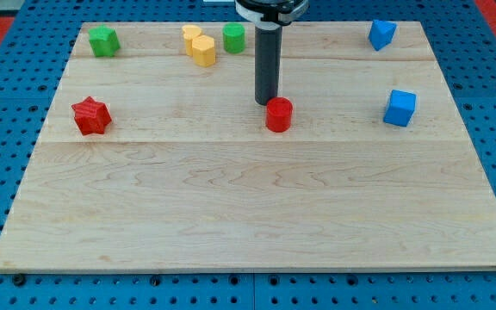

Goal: Move the red circle to the bottom right

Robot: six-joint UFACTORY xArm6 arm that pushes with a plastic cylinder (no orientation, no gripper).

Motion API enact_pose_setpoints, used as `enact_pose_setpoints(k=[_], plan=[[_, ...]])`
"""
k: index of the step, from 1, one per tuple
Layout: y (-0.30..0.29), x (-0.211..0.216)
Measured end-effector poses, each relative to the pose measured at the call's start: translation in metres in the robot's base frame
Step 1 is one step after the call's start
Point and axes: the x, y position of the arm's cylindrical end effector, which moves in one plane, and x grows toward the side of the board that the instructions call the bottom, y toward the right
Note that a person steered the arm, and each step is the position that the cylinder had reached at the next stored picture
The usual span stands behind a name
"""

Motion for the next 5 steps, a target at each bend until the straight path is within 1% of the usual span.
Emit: enact_pose_setpoints(k=[2, 5], plan=[[0.001, 0.006], [0.005, 0.049]])
